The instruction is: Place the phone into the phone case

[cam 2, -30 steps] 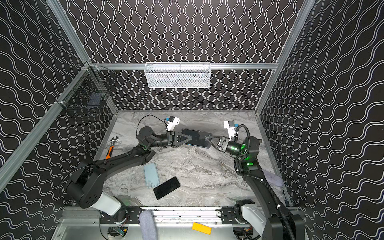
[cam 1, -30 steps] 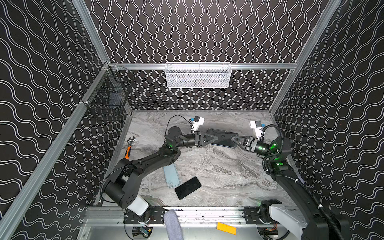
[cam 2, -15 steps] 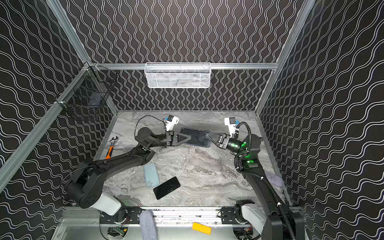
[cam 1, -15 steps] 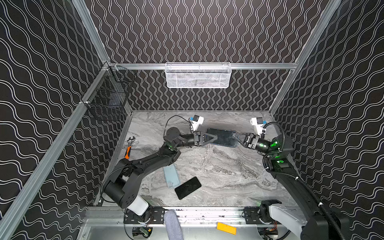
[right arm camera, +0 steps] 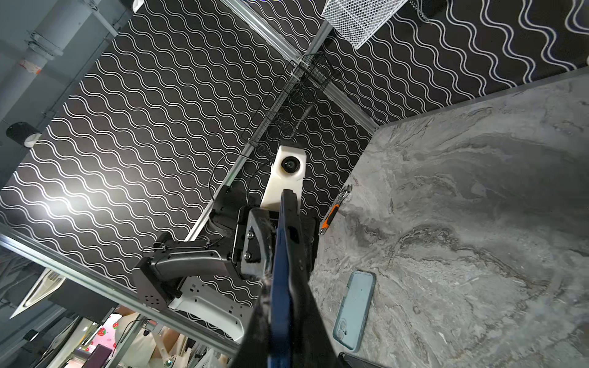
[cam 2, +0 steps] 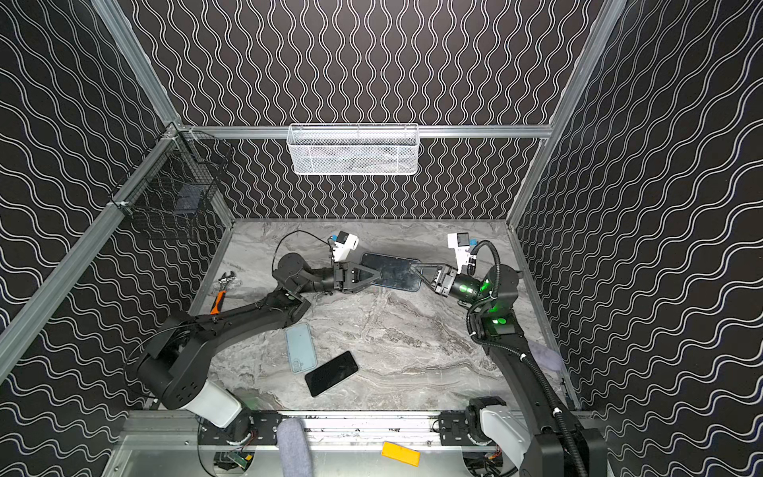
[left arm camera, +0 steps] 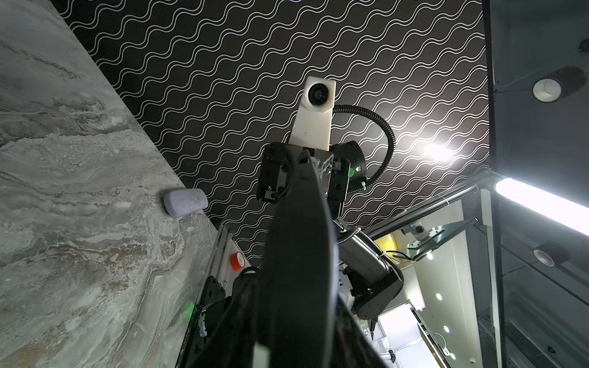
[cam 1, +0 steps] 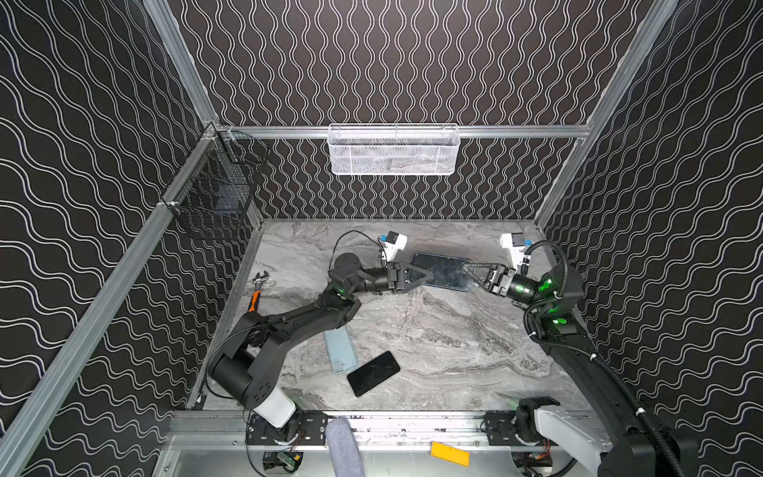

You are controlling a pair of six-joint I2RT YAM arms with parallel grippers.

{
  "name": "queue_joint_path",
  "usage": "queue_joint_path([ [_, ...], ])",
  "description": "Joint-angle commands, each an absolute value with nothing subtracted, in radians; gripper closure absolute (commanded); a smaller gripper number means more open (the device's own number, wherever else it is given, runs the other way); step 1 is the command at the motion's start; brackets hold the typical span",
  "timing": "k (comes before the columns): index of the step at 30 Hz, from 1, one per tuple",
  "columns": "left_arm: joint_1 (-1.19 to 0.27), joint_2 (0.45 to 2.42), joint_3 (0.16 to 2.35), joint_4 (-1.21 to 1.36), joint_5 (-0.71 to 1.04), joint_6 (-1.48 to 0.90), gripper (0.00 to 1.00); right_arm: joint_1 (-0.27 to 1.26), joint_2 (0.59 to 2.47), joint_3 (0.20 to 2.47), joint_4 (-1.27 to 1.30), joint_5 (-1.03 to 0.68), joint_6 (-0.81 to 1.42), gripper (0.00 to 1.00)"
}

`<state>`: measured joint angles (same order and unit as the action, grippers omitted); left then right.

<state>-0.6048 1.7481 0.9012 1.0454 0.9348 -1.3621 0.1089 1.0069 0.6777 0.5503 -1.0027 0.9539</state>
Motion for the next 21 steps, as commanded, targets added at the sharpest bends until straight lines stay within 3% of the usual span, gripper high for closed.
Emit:
queue_joint_path([
  [1, -0.614, 1.759, 0.921, 1.074, 0.937, -1.38, 0.69, 0.11, 1.009, 0.686, 0.562, -0.986, 0.936, 1.0],
  [5, -0.627, 1.763, 0.936, 1.062, 0.935, -1.37, 0.99, 0.11, 1.018, 0.68, 0.564, -0.984, 0.939, 1.0],
  [7, -0.626, 1.762, 0.936, 1.06, 0.933, -1.369, 1.0, 0.11, 1.016, 0.676, 0.567, -0.984, 0.941, 0.99],
  [10, -0.627, 1.757, 0.93, 1.061, 0.933, -1.368, 1.0, 0.105, 1.001, 0.673, 0.57, -0.976, 0.949, 0.81],
  [12, -0.627, 1.756, 0.922, 1.082, 0.936, -1.382, 1.0, 0.092, 0.993, 0.672, 0.579, -0.977, 0.959, 0.62],
  [17, -0.623, 1.764, 0.914, 1.16, 0.938, -1.439, 1.0, 0.004, 0.992, 0.63, 0.72, -1.022, 1.082, 0.43],
  [21, -0.624, 1.758, 0.917, 1.17, 0.944, -1.444, 1.0, -0.037, 1.006, 0.597, 0.845, -1.063, 1.165, 0.33],
])
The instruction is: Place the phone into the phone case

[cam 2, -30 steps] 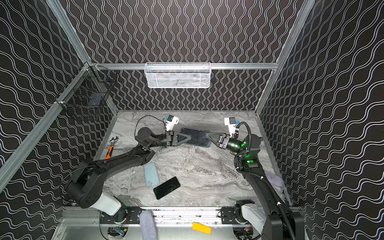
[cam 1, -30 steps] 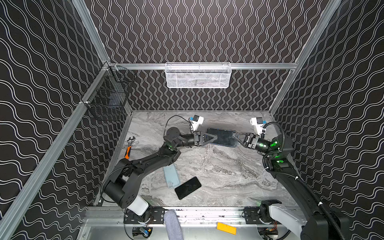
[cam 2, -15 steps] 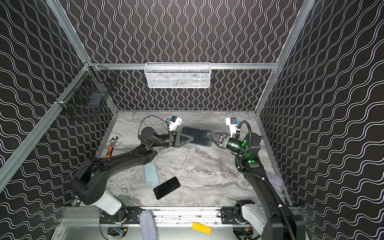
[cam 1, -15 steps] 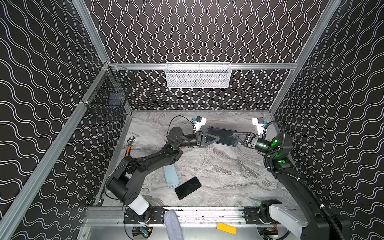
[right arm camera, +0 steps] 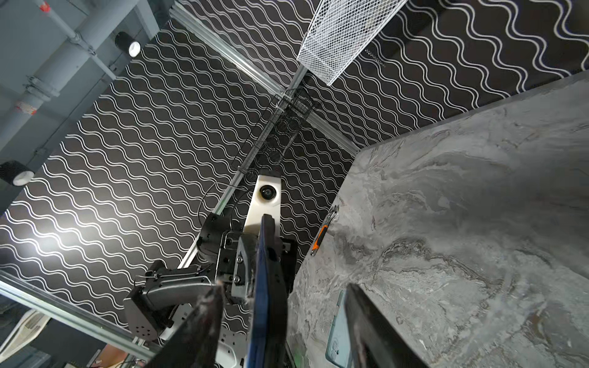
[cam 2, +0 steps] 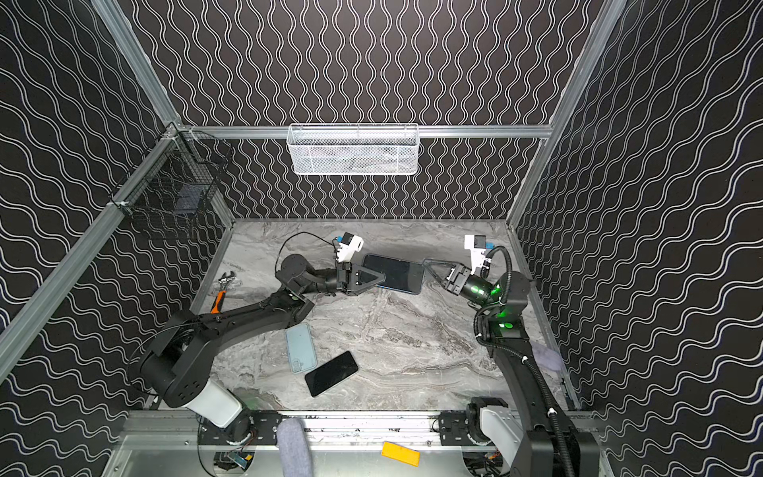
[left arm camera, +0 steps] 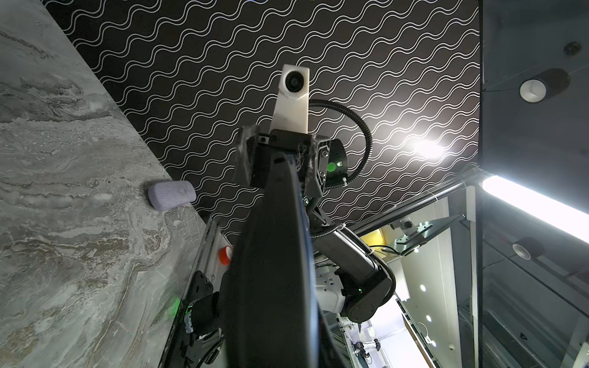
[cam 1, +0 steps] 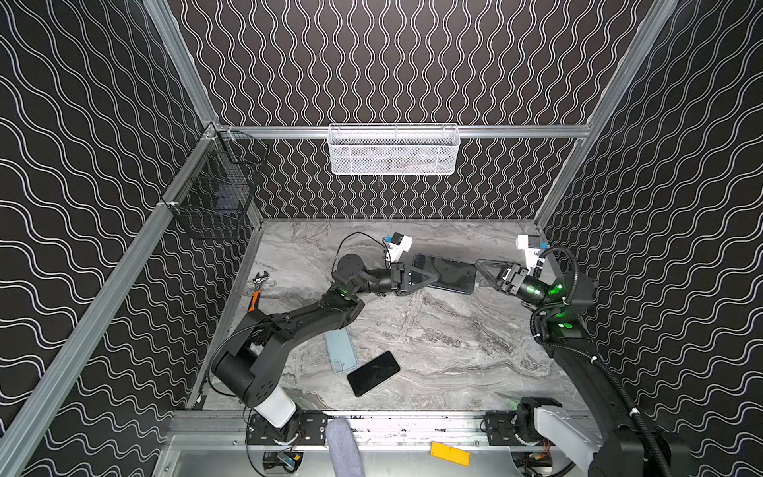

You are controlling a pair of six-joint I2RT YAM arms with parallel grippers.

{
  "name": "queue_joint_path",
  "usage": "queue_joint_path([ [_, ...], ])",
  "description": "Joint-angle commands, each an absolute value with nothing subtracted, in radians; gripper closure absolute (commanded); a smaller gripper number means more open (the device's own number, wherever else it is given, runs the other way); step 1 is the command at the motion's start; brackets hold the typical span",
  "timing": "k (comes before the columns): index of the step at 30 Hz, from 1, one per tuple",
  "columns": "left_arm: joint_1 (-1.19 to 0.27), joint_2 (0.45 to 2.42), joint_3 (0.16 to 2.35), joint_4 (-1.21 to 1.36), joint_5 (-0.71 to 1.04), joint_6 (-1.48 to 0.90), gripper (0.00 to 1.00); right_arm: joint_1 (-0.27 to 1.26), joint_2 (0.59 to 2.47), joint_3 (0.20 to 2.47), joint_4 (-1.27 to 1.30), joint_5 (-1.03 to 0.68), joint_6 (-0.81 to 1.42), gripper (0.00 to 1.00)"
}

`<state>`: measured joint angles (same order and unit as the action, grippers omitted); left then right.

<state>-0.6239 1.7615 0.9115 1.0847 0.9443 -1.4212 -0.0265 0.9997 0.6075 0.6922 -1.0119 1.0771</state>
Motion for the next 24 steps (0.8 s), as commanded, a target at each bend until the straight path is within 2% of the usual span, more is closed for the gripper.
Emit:
queue_joint_path([
  [1, -0.624, 1.756, 0.917, 1.165, 0.946, -1.441, 1.0, -0.037, 1.01, 0.593, 0.864, -1.073, 1.172, 0.31],
  [5, -0.623, 1.748, 0.923, 1.139, 0.952, -1.426, 1.0, -0.037, 1.04, 0.569, 1.036, -1.114, 1.263, 0.25],
  [8, -0.624, 1.748, 0.93, 1.133, 0.956, -1.425, 1.0, -0.035, 1.078, 0.559, 1.16, -1.135, 1.34, 0.26],
  [11, -0.624, 1.747, 0.935, 1.126, 0.96, -1.423, 1.0, -0.035, 1.125, 0.546, 1.267, -1.139, 1.401, 0.34],
  [19, -0.626, 1.747, 0.939, 1.109, 0.966, -1.416, 1.0, -0.032, 1.308, 0.554, 1.729, -1.117, 1.703, 0.68],
  [21, -0.626, 1.746, 0.939, 1.107, 0.966, -1.414, 1.0, -0.023, 1.314, 0.56, 1.724, -1.123, 1.694, 0.71],
  [24, -0.627, 1.748, 0.939, 1.102, 0.966, -1.41, 1.0, -0.014, 1.308, 0.569, 1.708, -1.128, 1.682, 0.72],
])
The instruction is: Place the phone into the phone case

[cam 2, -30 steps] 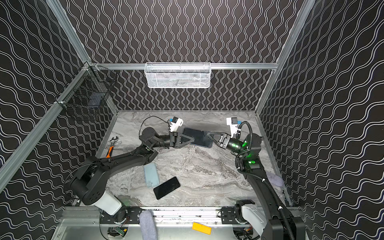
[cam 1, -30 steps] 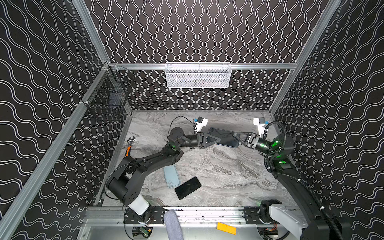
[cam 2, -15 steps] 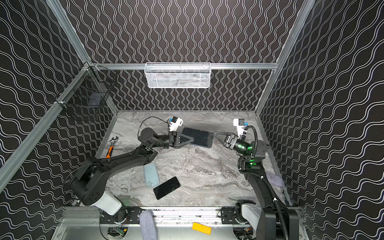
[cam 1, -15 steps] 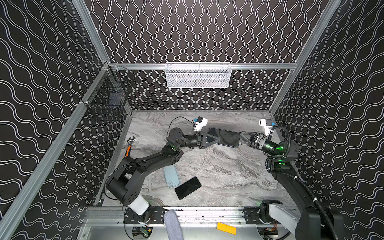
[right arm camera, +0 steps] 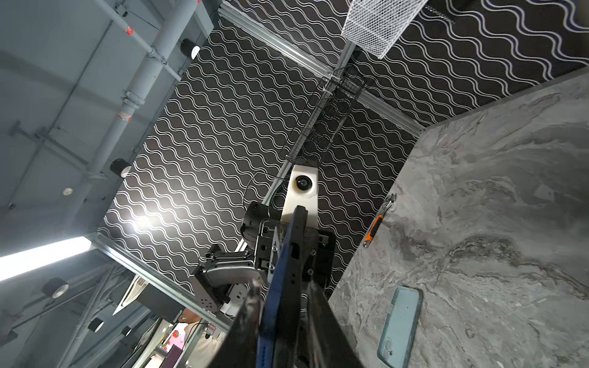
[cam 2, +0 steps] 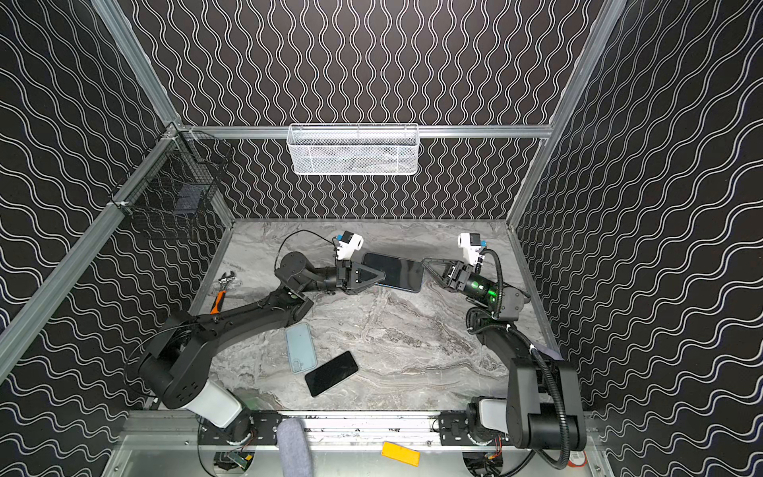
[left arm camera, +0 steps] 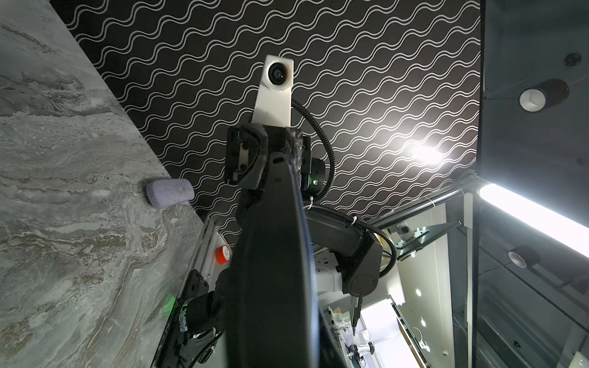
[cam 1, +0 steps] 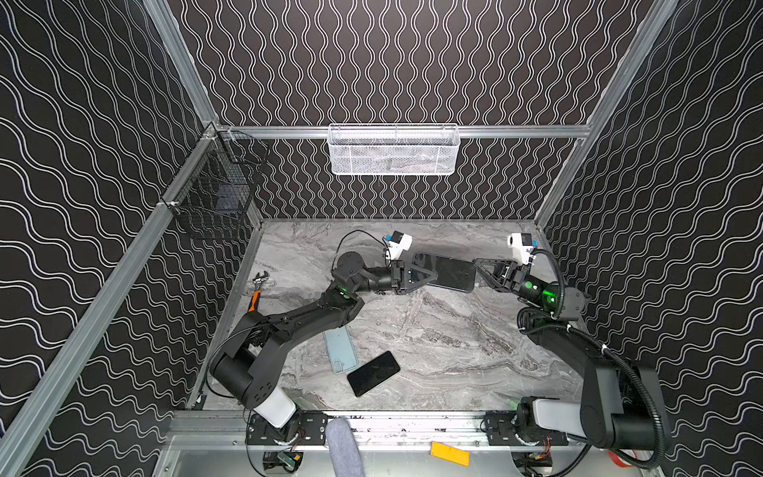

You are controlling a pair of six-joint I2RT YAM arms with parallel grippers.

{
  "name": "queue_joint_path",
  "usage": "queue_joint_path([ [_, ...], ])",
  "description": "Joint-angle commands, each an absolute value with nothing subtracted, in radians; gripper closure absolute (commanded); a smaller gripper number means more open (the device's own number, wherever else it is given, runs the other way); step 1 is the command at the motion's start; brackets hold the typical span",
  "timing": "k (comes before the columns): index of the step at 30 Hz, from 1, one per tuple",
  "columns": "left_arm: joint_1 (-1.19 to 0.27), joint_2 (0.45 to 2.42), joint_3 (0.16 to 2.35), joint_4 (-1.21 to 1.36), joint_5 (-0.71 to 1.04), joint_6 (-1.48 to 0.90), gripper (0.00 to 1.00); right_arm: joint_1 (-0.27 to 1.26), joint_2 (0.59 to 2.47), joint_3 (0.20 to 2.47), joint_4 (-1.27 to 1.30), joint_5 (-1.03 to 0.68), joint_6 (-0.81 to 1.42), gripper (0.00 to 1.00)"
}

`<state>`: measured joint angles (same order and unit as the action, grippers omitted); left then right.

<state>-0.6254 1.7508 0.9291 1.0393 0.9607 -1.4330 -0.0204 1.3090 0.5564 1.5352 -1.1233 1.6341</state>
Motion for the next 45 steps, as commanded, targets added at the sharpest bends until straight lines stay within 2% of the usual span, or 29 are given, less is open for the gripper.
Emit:
queue_joint_path([
  [1, -0.629, 1.748, 0.939, 1.101, 0.964, -1.41, 1.0, -0.012, 1.304, 0.571, 1.692, -1.129, 1.673, 0.72],
  [13, -0.633, 1.756, 0.946, 1.107, 0.965, -1.414, 1.0, -0.005, 1.24, 0.566, 1.5, -1.131, 1.544, 0.8],
  [14, -0.633, 1.754, 0.946, 1.106, 0.964, -1.414, 1.0, -0.005, 1.234, 0.564, 1.479, -1.132, 1.532, 0.75],
  [16, -0.634, 1.752, 0.946, 1.104, 0.965, -1.413, 1.0, -0.006, 1.217, 0.563, 1.411, -1.134, 1.488, 0.57],
  [19, -0.634, 1.748, 0.951, 1.103, 0.966, -1.412, 1.0, -0.006, 1.165, 0.568, 1.219, -1.124, 1.367, 0.46],
  [21, -0.634, 1.747, 0.951, 1.093, 0.965, -1.407, 1.0, -0.004, 1.124, 0.58, 1.056, -1.116, 1.263, 0.43],
  [24, -0.634, 1.747, 0.957, 1.074, 0.965, -1.392, 1.0, 0.007, 1.073, 0.611, 0.878, -1.109, 1.153, 0.46],
  [26, -0.635, 1.749, 0.959, 1.064, 0.962, -1.385, 1.0, 0.026, 1.062, 0.625, 0.818, -1.107, 1.114, 0.53],
  [34, -0.643, 1.755, 0.971, 1.065, 0.962, -1.387, 1.0, 0.043, 1.064, 0.621, 0.883, -1.099, 1.156, 0.76],
  [40, -0.644, 1.736, 0.965, 1.026, 0.964, -1.357, 1.0, 0.041, 1.058, 0.622, 0.923, -1.094, 1.183, 0.73],
  [45, -0.643, 1.724, 0.962, 0.989, 0.963, -1.327, 1.0, 0.042, 1.054, 0.613, 0.96, -1.09, 1.208, 0.78],
])
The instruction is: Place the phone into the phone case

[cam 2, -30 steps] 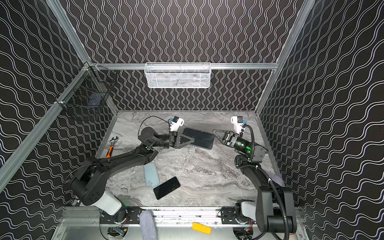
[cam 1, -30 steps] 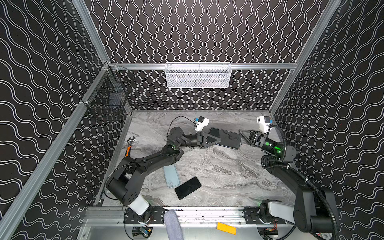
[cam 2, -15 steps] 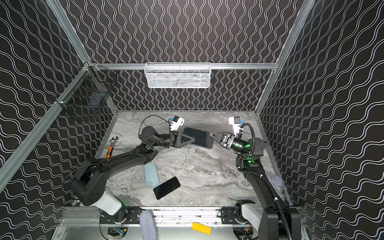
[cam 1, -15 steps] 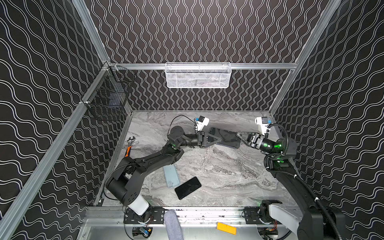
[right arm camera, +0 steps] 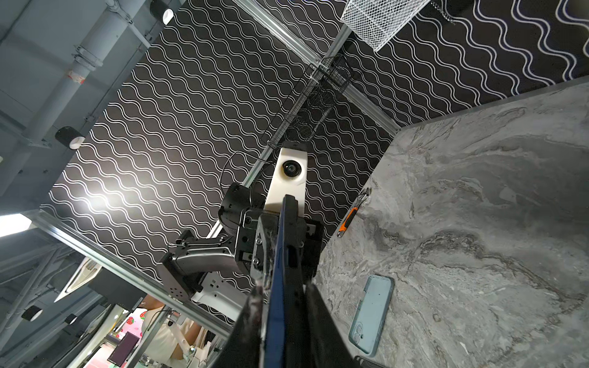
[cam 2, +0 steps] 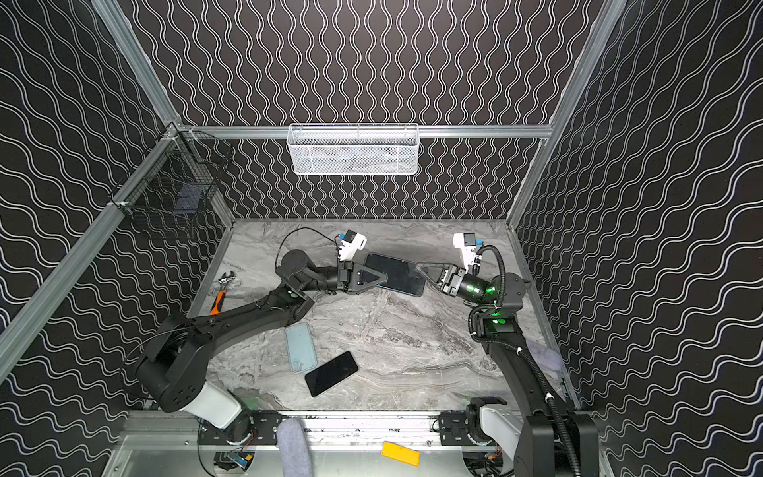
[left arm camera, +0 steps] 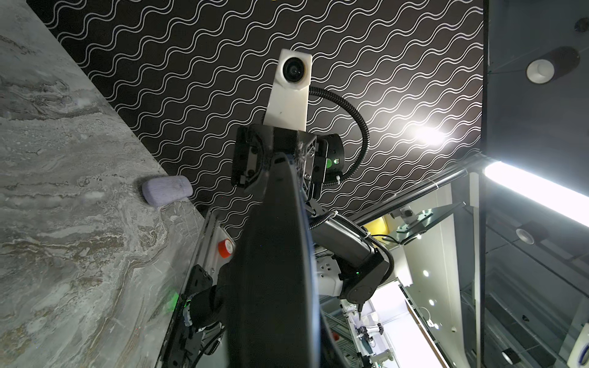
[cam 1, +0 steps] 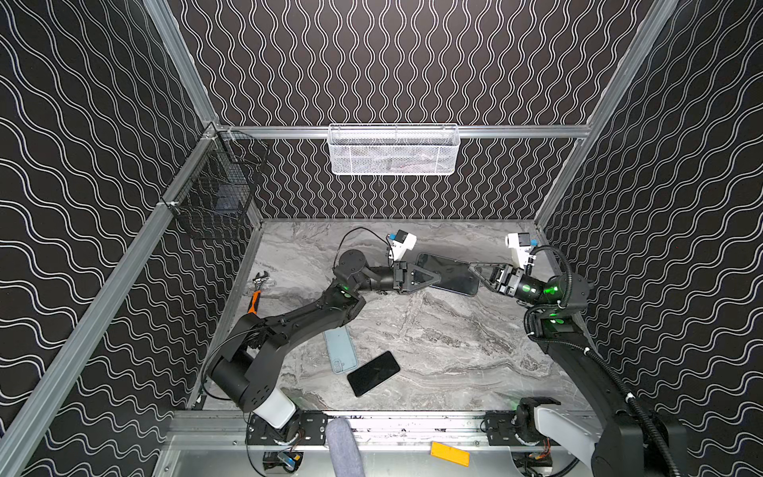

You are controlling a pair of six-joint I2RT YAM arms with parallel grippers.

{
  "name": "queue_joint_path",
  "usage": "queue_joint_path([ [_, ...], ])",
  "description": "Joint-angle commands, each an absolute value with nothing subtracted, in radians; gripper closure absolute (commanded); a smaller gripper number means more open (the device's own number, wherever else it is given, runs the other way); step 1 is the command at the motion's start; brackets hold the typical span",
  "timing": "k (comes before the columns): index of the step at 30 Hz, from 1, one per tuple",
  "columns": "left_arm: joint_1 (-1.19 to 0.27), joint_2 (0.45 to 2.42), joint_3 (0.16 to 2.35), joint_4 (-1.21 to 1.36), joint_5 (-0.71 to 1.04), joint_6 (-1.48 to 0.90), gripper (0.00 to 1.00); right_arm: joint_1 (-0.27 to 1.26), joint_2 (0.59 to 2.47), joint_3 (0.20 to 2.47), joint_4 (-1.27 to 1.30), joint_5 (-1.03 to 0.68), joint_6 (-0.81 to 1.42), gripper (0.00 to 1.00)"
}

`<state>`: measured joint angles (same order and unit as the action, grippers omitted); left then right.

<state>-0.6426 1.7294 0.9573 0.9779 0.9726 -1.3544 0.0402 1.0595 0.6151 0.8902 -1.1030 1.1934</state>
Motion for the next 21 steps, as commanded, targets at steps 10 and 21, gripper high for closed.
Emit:
queue_joint_path([
  [10, -0.644, 1.736, 0.956, 1.006, 0.963, -1.339, 1.0, 0.041, 1.04, 0.611, 0.954, -1.081, 1.207, 0.98],
  [21, -0.643, 1.74, 0.951, 1.022, 0.959, -1.343, 1.0, 0.042, 0.967, 0.687, 0.529, -1.003, 0.944, 1.0],
])
